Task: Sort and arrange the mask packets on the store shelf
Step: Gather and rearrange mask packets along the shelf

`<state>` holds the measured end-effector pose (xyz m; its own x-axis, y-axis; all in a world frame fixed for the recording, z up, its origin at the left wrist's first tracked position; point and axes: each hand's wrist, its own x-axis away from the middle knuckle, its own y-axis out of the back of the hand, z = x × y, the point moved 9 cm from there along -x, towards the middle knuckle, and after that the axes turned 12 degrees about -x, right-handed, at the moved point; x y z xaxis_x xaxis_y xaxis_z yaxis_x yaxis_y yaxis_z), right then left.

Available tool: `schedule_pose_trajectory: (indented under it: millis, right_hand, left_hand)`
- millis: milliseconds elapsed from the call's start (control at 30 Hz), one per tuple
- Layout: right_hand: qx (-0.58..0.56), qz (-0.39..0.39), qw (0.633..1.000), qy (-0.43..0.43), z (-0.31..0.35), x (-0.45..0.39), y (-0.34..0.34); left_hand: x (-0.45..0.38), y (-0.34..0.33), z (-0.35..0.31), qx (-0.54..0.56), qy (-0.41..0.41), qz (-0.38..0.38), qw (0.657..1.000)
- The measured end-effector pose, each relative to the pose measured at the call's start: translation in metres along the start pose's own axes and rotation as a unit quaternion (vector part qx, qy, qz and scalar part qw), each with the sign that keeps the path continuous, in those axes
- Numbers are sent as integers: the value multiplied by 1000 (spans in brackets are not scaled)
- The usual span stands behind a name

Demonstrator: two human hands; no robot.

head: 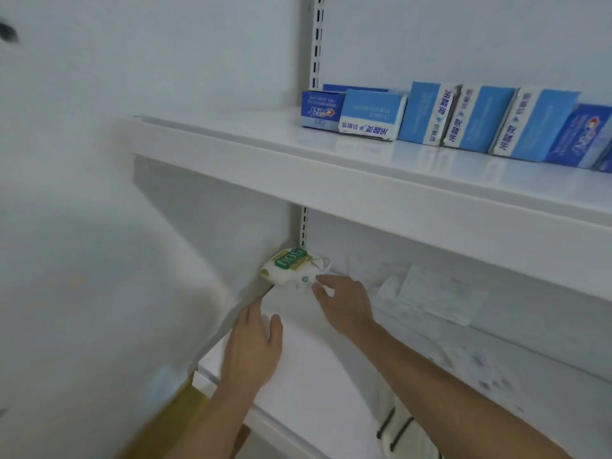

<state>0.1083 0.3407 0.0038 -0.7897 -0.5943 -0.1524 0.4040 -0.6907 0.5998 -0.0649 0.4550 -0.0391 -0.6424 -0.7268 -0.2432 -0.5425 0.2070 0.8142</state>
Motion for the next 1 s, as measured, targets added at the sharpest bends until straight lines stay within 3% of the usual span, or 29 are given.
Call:
schedule_pose_trajectory:
  millis: [200, 267, 367, 500, 600, 667, 900, 1000]
  right_hand:
    - [-26, 55, 998, -30, -10, 47, 6]
    - [-66, 45, 996, -37, -14, 68, 16]
    - [-121, -9, 991, -59, -23, 108, 42]
    - [-231, -85, 966, -83, -35, 156, 81]
    - [-269, -103, 953, -98, -40, 171, 95]
    - [-286, -107, 947, -101, -40, 175, 100]
    - [-303, -87, 942, -117, -37, 190, 110]
    - [-380, -70, 908, -162, -41, 204, 115]
  left_hand:
    - [-40, -9, -31, -104, -91, 43, 989]
    - [-61, -21, -53, -129, -121, 115, 977]
    - [-72, -54, -70, -71, -52, 244, 966]
    - [-76, -51, -72, -6, 19, 137, 990]
    - [-59, -42, -55, 113, 98, 69, 986]
    - [-45, -41, -39, 219, 155, 38, 963]
    - [24, 1, -61, 424, 199, -73, 881]
    - [77, 13, -99, 507, 175, -82, 840]
